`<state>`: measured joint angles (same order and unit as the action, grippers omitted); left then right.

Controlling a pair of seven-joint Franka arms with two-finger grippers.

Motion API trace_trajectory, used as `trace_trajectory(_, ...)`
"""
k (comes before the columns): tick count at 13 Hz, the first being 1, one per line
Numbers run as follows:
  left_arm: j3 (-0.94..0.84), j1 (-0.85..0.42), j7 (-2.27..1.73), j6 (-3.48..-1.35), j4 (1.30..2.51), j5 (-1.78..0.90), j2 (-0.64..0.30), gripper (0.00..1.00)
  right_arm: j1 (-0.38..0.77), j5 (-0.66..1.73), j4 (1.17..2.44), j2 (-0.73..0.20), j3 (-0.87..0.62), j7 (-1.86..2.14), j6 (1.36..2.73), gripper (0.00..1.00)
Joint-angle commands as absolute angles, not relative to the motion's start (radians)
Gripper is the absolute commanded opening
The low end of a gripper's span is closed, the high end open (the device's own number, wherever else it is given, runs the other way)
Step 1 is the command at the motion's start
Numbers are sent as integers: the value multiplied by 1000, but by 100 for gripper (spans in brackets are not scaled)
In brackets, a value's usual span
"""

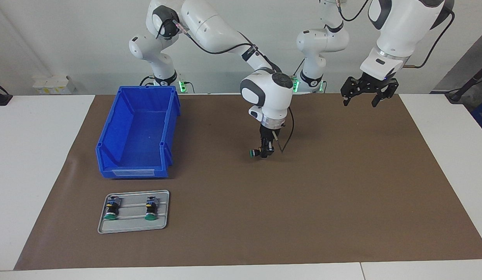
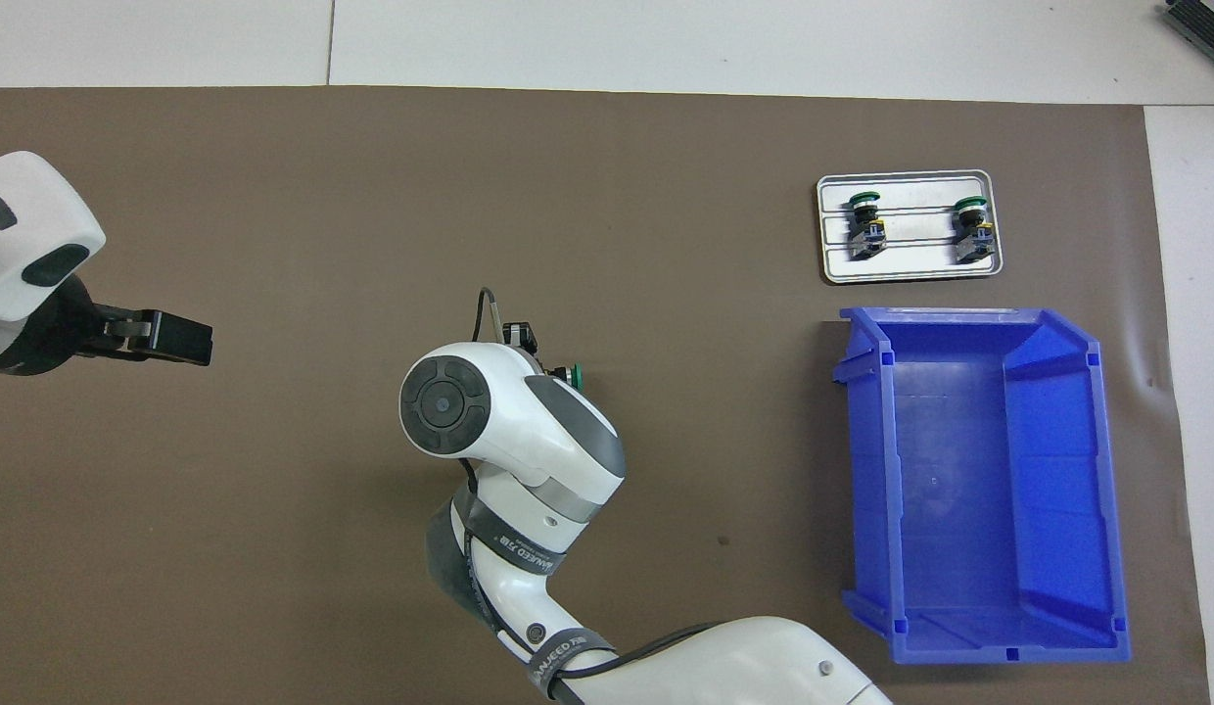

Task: Place and press button with both arms
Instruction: 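Carry the button with the right gripper to the table center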

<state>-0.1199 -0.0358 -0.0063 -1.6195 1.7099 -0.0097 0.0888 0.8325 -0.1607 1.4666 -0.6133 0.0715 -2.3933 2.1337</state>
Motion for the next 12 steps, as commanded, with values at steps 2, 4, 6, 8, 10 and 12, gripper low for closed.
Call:
trace_trajectory(2,-110,-78,-2,-1614,1732,-6,107,100,836,-187,1566,-598,69,-2422,2255,0)
trace_trajectory(4,-110,-90,0,-1631,1736,-6,110,100,839,-192,1566,-598,69,-2413,2258,65)
trace_trajectory(6,-110,-95,2,-1681,1755,-6,113,100,842,-224,1556,-597,69,-2341,2246,100)
trace_trajectory(8,-118,-97,2,-1724,1769,-9,114,100,835,-229,1558,-572,69,-2283,2243,100)
trace_trajectory(10,-120,-132,14,-1765,1789,-21,114,100,783,-219,1587,-488,68,-2176,2220,100)
trace_trajectory(12,-120,-159,56,-1811,1813,-44,107,100,723,-204,1661,-372,66,-2029,2197,100)
